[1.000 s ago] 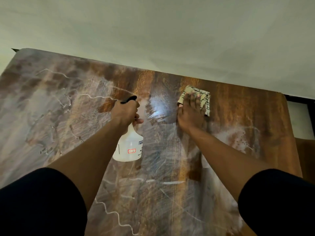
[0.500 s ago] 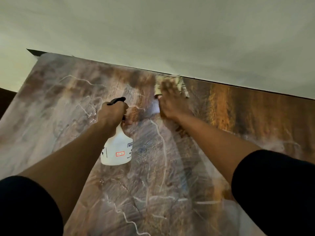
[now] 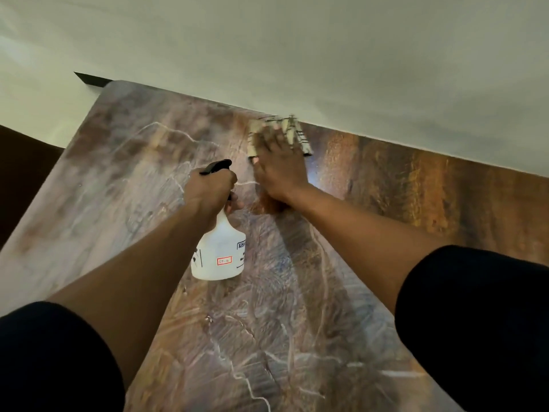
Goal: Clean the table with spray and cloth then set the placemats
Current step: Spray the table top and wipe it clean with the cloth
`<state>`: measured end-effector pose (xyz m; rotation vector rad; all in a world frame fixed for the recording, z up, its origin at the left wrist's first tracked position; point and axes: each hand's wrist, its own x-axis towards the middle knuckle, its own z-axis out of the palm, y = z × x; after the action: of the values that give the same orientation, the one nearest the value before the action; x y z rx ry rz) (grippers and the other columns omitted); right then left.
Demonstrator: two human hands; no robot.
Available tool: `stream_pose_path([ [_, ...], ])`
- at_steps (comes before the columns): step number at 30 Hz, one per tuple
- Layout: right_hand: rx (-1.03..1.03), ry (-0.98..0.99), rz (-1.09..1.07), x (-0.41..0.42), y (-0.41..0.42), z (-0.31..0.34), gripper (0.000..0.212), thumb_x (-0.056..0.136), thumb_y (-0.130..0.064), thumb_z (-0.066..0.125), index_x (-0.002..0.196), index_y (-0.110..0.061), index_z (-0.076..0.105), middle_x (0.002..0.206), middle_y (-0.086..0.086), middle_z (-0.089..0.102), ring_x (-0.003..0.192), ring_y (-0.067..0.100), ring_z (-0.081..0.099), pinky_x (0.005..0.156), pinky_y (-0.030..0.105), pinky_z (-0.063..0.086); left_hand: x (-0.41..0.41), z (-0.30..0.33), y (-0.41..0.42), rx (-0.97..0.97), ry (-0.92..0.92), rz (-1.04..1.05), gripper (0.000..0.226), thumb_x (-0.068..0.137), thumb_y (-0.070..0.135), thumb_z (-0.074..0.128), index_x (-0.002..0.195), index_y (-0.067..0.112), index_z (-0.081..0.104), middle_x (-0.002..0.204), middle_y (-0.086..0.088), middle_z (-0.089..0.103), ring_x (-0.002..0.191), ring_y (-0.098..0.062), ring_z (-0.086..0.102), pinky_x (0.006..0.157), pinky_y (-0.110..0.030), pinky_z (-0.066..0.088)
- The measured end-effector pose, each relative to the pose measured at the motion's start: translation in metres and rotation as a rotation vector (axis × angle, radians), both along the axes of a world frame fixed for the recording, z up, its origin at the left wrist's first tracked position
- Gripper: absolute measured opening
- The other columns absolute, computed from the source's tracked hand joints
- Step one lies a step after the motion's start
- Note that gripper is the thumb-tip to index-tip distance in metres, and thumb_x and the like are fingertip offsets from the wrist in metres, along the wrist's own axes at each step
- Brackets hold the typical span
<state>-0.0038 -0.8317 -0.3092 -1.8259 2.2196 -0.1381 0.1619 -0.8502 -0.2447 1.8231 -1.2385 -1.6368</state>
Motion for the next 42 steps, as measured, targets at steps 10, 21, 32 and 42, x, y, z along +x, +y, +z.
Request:
stream_pose_path([
  [10,-0.004,-0.002,-0.156,-0.054,-0.003,0.000,0.064,0.111,-0.048,0.020,0.168,-0.024,0.002,0.175,0.000,-0.003,0.161,0.021,-0.007,0.130,0.052,0.000,0.018,0.002,-0.017,-0.003,0.008,0.061,0.046,0.089,0.004,0.058,0.131,0.021,0.069,0.074,-0.018,0.063,0.049,-0.027,0.070,0.039,-0.021,0.038],
  [21,-0.031,0.016,0.402,0.036,0.044,-0.002,0.063,0.109,-0.048,0.017,0.168,-0.025,0.008,0.175,0.000,0.000,0.161,0.020,-0.005,0.129,0.051,-0.001,0.065,0.010,-0.044,-0.064,-0.089,0.109,0.039,0.082,0.014,0.061,0.119,0.016,0.073,0.048,-0.004,0.064,0.060,-0.031,0.077,0.045,-0.026,0.044],
  [32,0.028,-0.031,-0.273,0.017,-0.037,0.009,0.066,0.111,-0.042,0.026,0.167,-0.020,0.001,0.175,0.004,-0.006,0.161,0.027,-0.008,0.128,0.056,0.000,0.105,0.020,-0.060,-0.022,-0.038,0.074,0.033,0.091,0.013,0.065,0.122,0.018,0.072,0.071,-0.007,0.060,0.056,-0.029,0.074,0.041,-0.027,0.040],
  [42,0.042,-0.005,0.454,0.075,-0.055,0.009,0.062,0.111,-0.051,0.019,0.166,-0.033,-0.002,0.174,-0.008,-0.008,0.160,0.015,-0.010,0.129,0.051,0.001,0.104,0.012,-0.068,-0.029,-0.042,0.093,0.030,0.093,0.016,0.063,0.122,0.020,0.072,0.068,-0.008,0.061,0.058,-0.029,0.076,0.041,-0.025,0.039],
])
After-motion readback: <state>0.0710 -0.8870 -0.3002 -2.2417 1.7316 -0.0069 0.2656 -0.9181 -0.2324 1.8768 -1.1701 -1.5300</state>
